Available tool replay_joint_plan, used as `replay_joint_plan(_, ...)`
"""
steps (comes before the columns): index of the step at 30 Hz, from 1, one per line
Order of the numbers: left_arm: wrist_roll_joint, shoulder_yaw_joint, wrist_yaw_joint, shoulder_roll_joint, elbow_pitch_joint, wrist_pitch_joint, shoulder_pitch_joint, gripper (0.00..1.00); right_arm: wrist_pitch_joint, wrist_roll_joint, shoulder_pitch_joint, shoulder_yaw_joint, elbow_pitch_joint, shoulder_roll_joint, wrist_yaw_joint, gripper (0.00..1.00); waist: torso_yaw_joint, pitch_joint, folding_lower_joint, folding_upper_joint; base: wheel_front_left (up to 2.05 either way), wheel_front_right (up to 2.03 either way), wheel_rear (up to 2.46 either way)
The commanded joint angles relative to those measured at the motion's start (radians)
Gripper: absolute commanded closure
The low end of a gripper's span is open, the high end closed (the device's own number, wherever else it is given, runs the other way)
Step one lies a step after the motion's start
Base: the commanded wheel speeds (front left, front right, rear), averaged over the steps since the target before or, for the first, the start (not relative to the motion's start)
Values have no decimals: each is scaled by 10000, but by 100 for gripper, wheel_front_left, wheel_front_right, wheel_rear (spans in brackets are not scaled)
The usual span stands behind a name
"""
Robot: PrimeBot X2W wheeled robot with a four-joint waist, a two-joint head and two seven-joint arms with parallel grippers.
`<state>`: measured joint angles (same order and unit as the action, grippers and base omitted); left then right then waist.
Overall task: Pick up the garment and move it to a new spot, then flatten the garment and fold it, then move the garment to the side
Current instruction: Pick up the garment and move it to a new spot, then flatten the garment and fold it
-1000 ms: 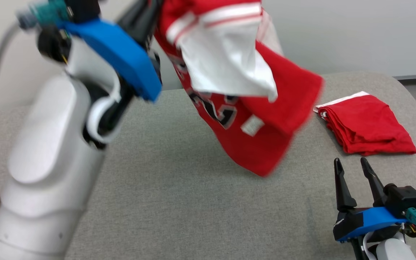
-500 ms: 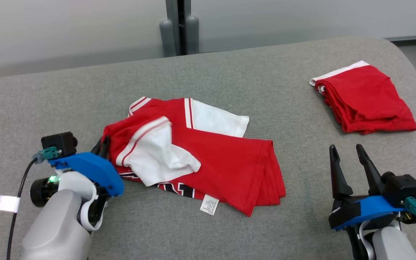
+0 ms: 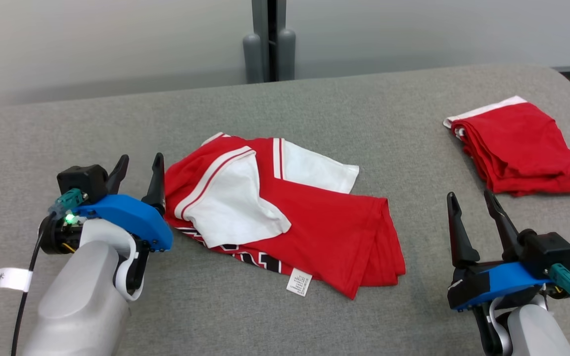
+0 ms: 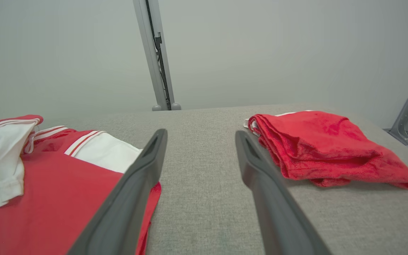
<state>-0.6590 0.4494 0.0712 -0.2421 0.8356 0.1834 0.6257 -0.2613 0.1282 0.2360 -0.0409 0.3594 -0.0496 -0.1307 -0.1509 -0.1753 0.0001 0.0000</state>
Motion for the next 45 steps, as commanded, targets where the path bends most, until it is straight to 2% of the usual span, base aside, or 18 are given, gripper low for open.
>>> replay_joint_plan(1,61,31,54,11,-47,154,27,0,-56,-110,-27,-35,-35,-17,-1,0,21,124,-1,0,0,0,0)
replay_joint_plan(4,116,45,61,15,-231,447,-353,0,-54,-193,-230,-105,22,-15,-1,0,147,403,-1,0,0,0,0)
replay_joint_plan(10,257,-116,-210,-148,-1009,761,-1474,0,-55,-170,-551,-39,66,-17,-1,0,342,758,-1,0,0,0,0)
replay_joint_plan(16,499,-533,-824,-290,-2330,823,-2937,0,-55,-91,-825,25,113,-15,-1,0,541,947,-1,0,0,0,0)
replay_joint_plan(22,722,-1238,-1358,-127,-3742,828,-4495,0,-55,162,-1151,148,184,-15,-1,0,699,1153,-1,0,0,0,0)
replay_joint_plan(25,936,-1379,-1490,39,-4256,826,-5151,0,-55,241,-1318,196,199,-15,-1,0,752,1257,-1,0,0,0,0)
replay_joint_plan(34,1373,-1602,-1609,446,-4863,830,-6320,0,-55,391,-1719,429,317,-17,-1,0,800,1521,-1,0,0,0,0)
replay_joint_plan(45,1675,-1762,-1502,624,-4927,831,-6418,0,-56,259,-1640,670,689,-17,-1,0,785,1683,-1,0,0,0,0)
